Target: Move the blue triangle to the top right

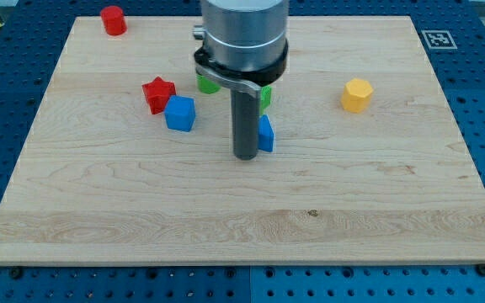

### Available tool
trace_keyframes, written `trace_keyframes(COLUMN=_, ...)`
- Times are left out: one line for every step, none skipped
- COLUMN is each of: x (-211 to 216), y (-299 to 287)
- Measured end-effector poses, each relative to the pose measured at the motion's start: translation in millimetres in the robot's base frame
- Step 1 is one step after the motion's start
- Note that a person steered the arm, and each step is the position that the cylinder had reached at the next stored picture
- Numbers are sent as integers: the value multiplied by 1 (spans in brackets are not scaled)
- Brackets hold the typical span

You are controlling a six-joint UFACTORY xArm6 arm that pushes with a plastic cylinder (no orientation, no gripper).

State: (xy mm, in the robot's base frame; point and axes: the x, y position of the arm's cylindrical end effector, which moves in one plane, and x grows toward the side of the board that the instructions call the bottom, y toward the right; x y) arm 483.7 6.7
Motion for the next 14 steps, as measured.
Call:
trace_keyframes(x=-15, y=36)
trace_keyframes(x=-37, y=56)
trace_keyframes(x=-38, y=56)
trace_keyframes(x=-20, y=44)
trace_keyframes(x=-20, y=9)
trace_keyframes(x=-27, y=11)
trace_keyframes(x=-49, y=35)
trace_keyframes(x=-70, y=51)
trace_keyframes(x=-88, y=51)
trace_keyframes(x=-109, y=51)
trace_keyframes(x=-130, y=57)
trace_keyframes(x=-155, y=62)
trace_keyframes(x=-175, y=68)
trace_keyframes(x=-183, y=84)
